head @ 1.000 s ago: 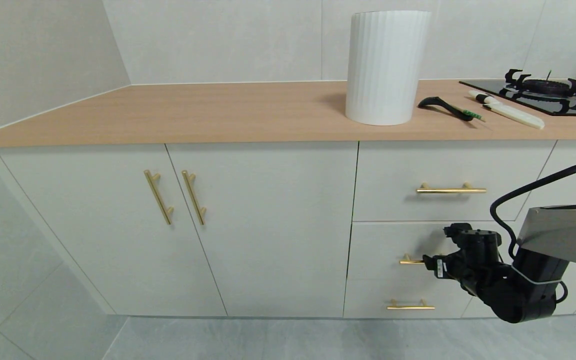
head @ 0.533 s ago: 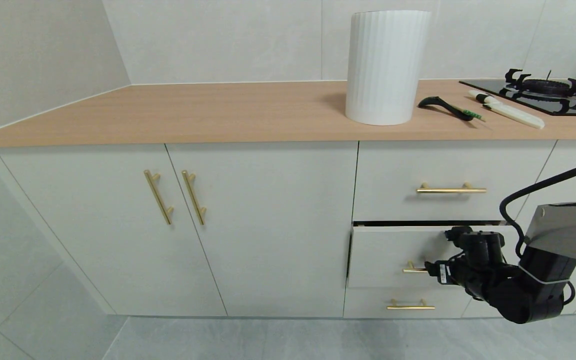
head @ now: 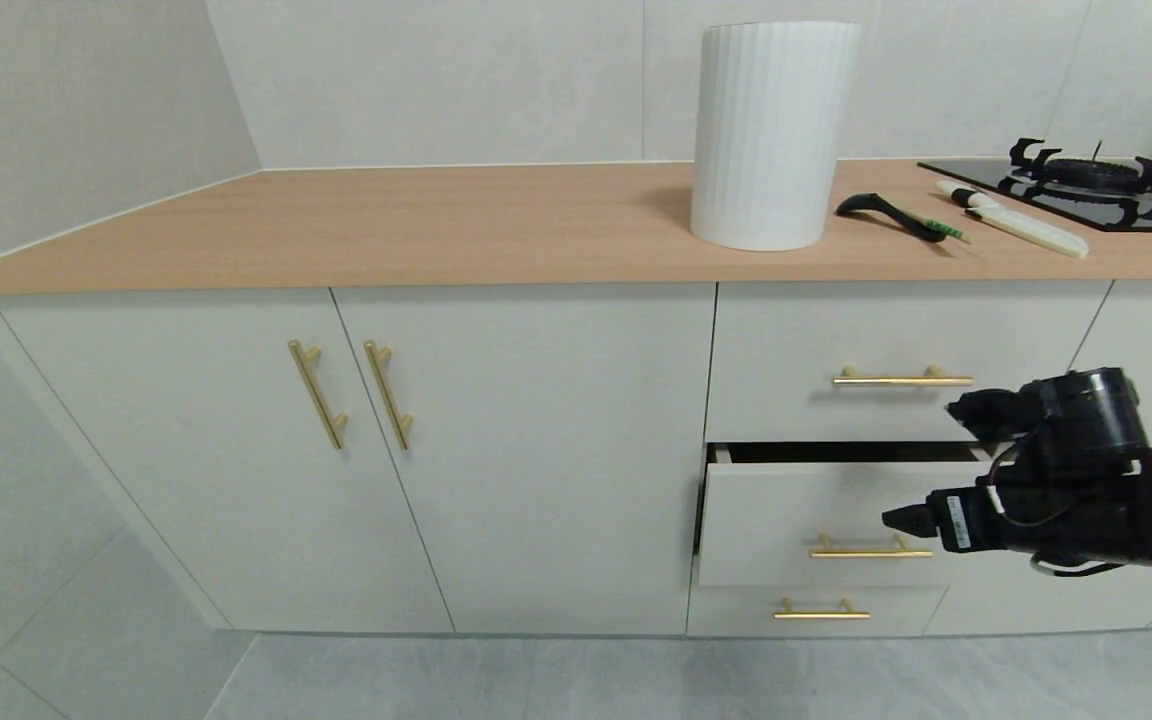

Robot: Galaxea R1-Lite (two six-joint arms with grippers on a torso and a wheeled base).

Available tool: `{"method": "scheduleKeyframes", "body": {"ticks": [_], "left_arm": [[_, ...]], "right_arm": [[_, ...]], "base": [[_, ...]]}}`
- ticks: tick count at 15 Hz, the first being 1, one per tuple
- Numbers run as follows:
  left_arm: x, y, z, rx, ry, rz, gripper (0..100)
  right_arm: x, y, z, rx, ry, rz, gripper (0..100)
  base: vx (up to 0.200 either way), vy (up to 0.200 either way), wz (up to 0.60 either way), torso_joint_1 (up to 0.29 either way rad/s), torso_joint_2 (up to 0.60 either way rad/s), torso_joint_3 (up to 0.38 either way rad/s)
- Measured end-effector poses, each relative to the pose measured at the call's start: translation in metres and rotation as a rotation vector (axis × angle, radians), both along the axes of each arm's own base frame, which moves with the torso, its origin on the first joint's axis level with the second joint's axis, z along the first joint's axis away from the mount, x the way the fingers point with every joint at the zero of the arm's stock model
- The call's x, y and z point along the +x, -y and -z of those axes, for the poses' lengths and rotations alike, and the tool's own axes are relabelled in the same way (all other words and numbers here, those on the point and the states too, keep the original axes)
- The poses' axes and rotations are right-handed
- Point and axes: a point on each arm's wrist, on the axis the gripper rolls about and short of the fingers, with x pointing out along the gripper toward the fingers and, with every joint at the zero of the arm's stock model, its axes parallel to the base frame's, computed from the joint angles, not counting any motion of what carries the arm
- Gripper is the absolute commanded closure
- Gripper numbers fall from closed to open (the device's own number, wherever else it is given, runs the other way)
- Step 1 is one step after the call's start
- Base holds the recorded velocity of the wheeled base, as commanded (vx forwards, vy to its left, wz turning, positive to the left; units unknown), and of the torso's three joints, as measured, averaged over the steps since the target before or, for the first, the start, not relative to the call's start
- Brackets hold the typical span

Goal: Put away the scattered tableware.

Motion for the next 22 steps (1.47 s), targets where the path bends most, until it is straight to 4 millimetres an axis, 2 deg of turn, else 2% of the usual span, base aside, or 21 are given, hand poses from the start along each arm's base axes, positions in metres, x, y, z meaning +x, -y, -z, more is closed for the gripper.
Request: {"method": "scheduleKeyframes", "body": {"ticks": [2,5,9,13,16,22], "left_arm": [[0.000,0.000,0.000,0.000,0.000,0.000,0],[0.000,0.000,0.000,0.000,0.000,0.000,0],[0.000,0.000,0.000,0.000,0.000,0.000,0],[0.000,0.000,0.000,0.000,0.000,0.000,0],[0.000,0.000,0.000,0.000,0.000,0.000,0],[0.000,0.000,0.000,0.000,0.000,0.000,0]], "right_arm": [[-0.013,0.000,-0.030,0.028,0.076,-0.020,0],[-0.004,-0.002,-0.035,0.047,0.157,-0.022,0],[0.009,-0.004,-0.021,0.041,0.152,-0.006,0],[0.035,-0.008,-0.017,0.040,0.159,-0.006,0],[0.052,-0.010,0.001,0.030,0.121,0.003,0],[0.082,-0.009,0.028,0.009,0.223,0.069,0]], "base": [[0.000,0.000,0.00,0.000,0.00,0.000],[0.000,0.000,0.00,0.000,0.00,0.000],[0.000,0.000,0.00,0.000,0.00,0.000],[0.000,0.000,0.00,0.000,0.00,0.000],[0.000,0.000,0.00,0.000,0.00,0.000],[0.000,0.000,0.00,0.000,0.00,0.000]]}}
